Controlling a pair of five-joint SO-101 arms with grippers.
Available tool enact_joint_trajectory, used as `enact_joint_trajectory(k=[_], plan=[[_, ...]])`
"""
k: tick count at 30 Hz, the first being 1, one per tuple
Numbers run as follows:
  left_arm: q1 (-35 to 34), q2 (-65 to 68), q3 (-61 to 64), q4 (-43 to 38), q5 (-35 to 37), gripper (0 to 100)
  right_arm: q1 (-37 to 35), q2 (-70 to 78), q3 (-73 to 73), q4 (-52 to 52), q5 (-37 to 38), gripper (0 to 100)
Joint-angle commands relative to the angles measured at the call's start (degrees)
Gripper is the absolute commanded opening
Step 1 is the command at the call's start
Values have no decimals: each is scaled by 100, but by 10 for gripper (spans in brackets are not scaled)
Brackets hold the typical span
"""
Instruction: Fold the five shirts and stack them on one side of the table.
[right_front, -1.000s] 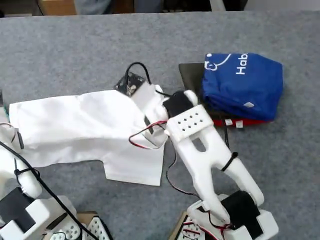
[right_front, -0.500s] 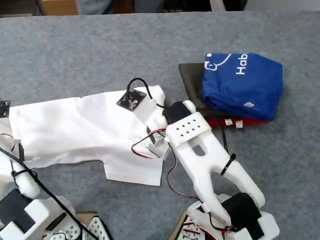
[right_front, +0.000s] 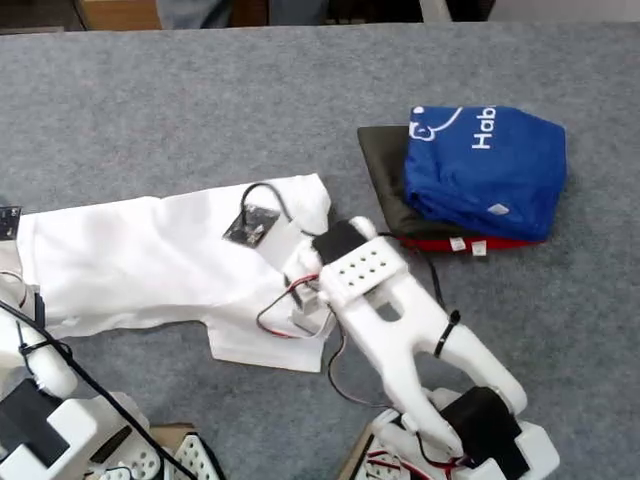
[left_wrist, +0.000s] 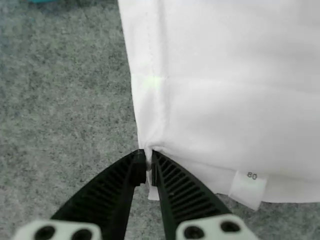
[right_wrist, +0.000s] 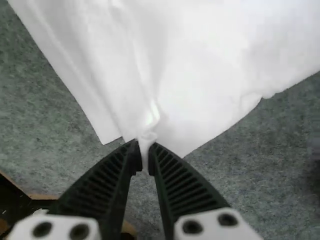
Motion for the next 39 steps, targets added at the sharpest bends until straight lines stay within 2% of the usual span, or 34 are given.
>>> enact_joint_trajectory(k=[1,18,22,25,27,30,36,39], plan=[[-84,-35,-31,-53,-70,29,-105,-163,110,-264,-167,12],[-145,-53,-22,-44,-299,35,-53,-180,356,-334,-167,15],[-303,-88,-136,88,-334,134,-62,-198,338,-316,-202,17],[-629,-88,-330,114,53,182,-70,-198,321,-193,-220,70],[-804,-88,-409,114,53,187,-70,-198,321,-158,-387,109],[-945,-88,-541,255,53,188,-70,-198,321,-141,-448,119],[-1332,-88,-1314,1134,53,182,-53,-198,-286,422,-413,118],[-1508,-88,-1842,1530,97,82,-70,-189,-857,615,-404,94]])
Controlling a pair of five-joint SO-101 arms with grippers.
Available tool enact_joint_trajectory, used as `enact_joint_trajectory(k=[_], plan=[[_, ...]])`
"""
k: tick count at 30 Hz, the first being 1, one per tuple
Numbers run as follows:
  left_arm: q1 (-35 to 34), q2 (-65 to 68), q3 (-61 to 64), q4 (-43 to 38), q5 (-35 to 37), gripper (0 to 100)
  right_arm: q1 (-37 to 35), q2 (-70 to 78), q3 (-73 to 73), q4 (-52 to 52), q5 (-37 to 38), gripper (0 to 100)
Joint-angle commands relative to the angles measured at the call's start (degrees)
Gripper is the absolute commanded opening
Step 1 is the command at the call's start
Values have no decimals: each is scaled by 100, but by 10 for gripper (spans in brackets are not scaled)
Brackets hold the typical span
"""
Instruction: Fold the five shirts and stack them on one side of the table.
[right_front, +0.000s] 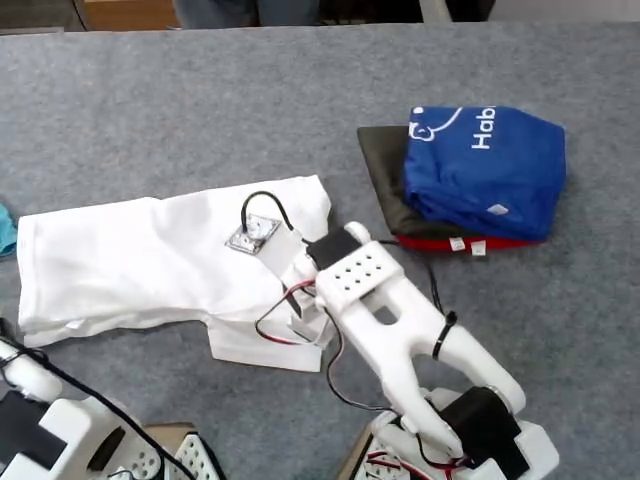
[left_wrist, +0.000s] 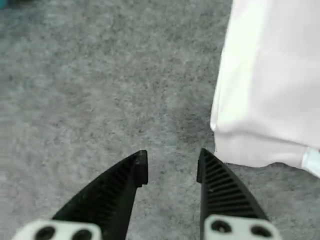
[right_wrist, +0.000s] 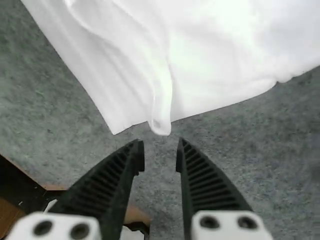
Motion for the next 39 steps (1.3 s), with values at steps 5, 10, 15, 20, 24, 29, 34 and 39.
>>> enact_joint_trajectory(k=[5,10,15,20,24,29,34,39], plan=[[-163,-62,-1692,1284,1363,25,-53,57,-1376,-519,-35,13],[831,-35,-1921,1653,3130,29,-88,848,-1314,-2092,-35,13],[2352,-26,-1077,158,4431,29,-466,1754,-1305,-2312,-35,13],[2914,44,145,-2259,4879,29,-1002,2176,-1297,-2075,-35,12],[2932,695,637,-3560,5222,29,-1407,2185,-1297,-1776,-35,12],[2835,1521,-40,-3270,5336,29,-2040,2229,-1288,-1152,-35,12],[2765,1846,-593,-2681,5336,29,-2295,2176,-1279,-1073,-35,12],[2756,1873,-611,-2681,5336,29,-1873,1877,-2000,-448,-35,12]])
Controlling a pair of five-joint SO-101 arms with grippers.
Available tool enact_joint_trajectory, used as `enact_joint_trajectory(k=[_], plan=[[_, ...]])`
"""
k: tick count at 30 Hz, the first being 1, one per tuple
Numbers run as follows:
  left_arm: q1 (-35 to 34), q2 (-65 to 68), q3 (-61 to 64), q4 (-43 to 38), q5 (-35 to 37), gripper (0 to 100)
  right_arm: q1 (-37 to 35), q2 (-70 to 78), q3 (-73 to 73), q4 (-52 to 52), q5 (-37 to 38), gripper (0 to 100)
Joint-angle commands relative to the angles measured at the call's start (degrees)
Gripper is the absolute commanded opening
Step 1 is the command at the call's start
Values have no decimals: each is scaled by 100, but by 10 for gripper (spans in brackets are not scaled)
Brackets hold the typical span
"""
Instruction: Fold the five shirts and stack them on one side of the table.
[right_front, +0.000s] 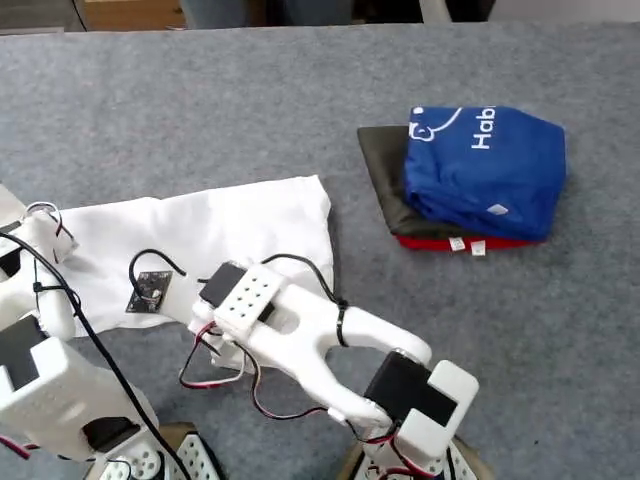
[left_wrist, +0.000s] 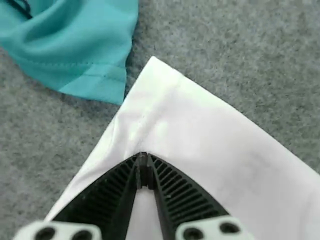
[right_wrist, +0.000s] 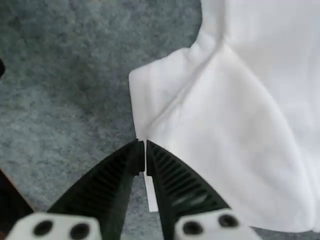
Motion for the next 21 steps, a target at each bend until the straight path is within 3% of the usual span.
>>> enact_joint_trajectory(k=[1,5,9,14,21], plan=[[-84,-35,-295,35,70,29,387,-497,-752,510,-35,12],[-57,-35,-303,26,70,29,800,-875,-1165,668,-35,12],[-57,18,-453,35,79,29,800,-593,-831,149,-35,12],[-66,18,-479,26,62,29,466,171,-145,-765,-501,12],[-57,18,-435,-158,62,29,-158,462,-48,-844,-633,12]])
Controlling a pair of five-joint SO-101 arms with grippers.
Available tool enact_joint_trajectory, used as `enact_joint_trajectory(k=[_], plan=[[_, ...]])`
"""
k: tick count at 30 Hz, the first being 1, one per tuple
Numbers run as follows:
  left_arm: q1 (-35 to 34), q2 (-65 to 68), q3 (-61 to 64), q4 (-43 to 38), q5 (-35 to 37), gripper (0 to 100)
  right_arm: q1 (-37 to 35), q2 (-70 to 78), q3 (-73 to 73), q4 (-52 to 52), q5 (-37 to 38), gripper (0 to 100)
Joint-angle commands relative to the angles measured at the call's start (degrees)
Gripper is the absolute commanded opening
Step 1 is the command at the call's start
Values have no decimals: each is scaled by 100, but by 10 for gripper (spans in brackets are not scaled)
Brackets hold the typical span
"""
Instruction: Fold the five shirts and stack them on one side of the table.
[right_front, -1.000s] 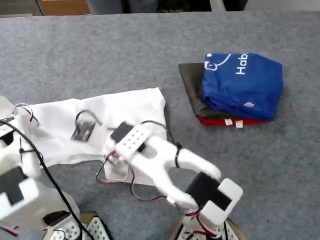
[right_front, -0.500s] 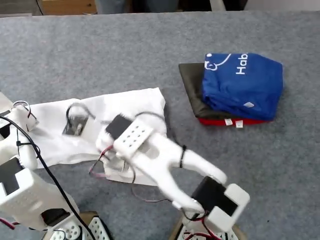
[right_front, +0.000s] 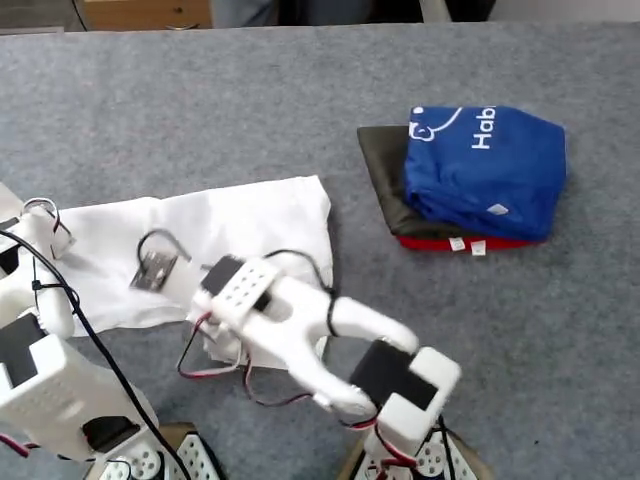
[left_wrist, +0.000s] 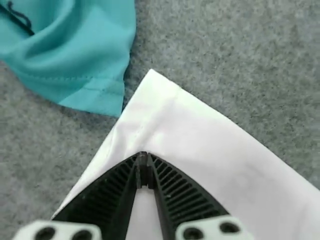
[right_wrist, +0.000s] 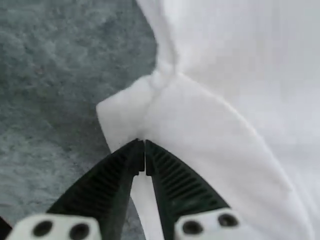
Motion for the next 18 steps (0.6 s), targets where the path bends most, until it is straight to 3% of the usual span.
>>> enact_joint_trajectory(k=[1,6,13,18], plan=[[-48,-53,-259,-123,62,29,-114,-171,-57,-70,-44,12],[-48,-53,-259,-123,62,29,308,-725,-66,35,-26,12],[-48,-53,-259,-132,53,29,1653,-1780,-101,466,-9,12],[-13,-53,-259,-132,53,29,2585,-2149,-189,-290,0,13]])
